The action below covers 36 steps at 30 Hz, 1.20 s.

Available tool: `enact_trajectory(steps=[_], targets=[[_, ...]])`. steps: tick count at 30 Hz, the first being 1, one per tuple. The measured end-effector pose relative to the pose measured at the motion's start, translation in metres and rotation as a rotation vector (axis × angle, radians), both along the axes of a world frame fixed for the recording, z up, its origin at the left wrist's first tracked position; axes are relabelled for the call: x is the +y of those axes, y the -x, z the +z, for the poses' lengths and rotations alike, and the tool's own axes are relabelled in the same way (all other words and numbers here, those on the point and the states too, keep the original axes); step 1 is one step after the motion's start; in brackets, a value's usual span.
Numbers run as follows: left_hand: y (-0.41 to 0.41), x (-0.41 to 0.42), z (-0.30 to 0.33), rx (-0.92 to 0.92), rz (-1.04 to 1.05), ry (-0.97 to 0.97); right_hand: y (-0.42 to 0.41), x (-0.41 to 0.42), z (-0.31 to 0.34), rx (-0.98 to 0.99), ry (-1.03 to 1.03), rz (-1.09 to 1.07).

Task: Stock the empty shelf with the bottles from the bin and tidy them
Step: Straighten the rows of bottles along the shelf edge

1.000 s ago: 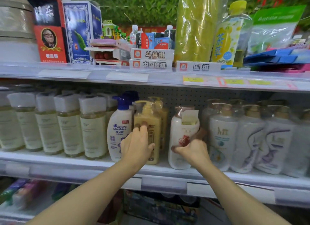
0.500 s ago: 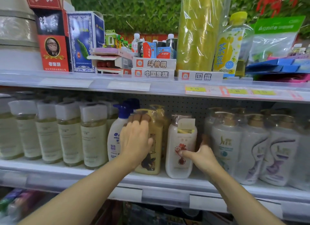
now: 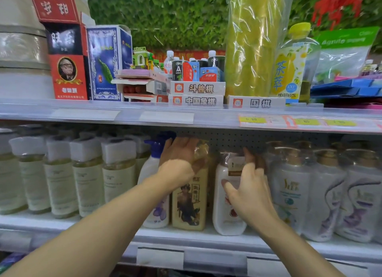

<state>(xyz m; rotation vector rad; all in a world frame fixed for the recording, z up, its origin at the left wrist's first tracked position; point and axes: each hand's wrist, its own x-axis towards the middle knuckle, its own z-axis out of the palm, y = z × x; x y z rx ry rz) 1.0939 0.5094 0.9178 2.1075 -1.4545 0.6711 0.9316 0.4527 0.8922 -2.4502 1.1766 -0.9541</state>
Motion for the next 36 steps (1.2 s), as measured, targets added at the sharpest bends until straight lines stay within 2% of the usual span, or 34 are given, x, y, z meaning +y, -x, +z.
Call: enact_trajectory(steps=[6,12,15,18,23,26,31,36], targets=[[-0.013,-0.008,0.014,0.011,-0.027,-0.067,-0.024,-0.01,-0.012,0.045,0.402,-0.048],[-0.026,-0.011,0.03,0.007,-0.139,-0.192,-0.047,-0.028,-0.01,0.056,0.667,-0.087],[-0.033,-0.014,0.044,0.09,-0.178,-0.305,-0.052,-0.029,-0.004,0.122,0.706,-0.113],[-0.039,-0.015,0.051,0.07,-0.219,-0.441,-0.055,-0.03,-0.006,0.149,0.733,-0.116],[-0.055,-0.024,0.06,0.172,-0.223,-0.512,-0.06,-0.029,-0.011,0.13,0.724,-0.128],[-0.064,-0.034,0.06,0.144,-0.256,-0.557,-0.063,-0.029,-0.013,0.096,0.75,-0.148],[-0.073,-0.041,0.055,0.224,-0.227,-0.503,-0.065,-0.033,-0.022,0.041,0.809,-0.154],[-0.067,-0.04,0.058,0.189,-0.221,-0.379,-0.07,-0.026,-0.022,-0.021,0.842,-0.119]])
